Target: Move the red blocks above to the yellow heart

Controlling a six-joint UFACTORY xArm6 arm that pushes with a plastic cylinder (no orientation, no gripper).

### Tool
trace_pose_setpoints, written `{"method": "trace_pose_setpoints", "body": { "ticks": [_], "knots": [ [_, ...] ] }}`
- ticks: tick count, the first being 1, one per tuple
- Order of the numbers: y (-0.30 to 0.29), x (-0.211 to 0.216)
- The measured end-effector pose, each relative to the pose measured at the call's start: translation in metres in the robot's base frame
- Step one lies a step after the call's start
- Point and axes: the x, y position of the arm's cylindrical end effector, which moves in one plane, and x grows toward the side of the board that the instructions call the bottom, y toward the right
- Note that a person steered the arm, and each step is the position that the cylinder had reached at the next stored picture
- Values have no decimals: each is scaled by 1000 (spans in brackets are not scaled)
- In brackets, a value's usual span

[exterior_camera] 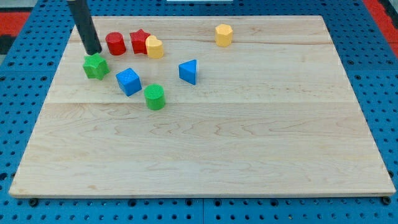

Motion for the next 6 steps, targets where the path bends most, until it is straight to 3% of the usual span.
{"method": "trace_pose_setpoints", "body": {
  "ticks": [1, 3, 4, 6],
  "knots": [
    [-2, -10],
    [53, -13],
    [39, -33],
    [123, -25]
  ]
}}
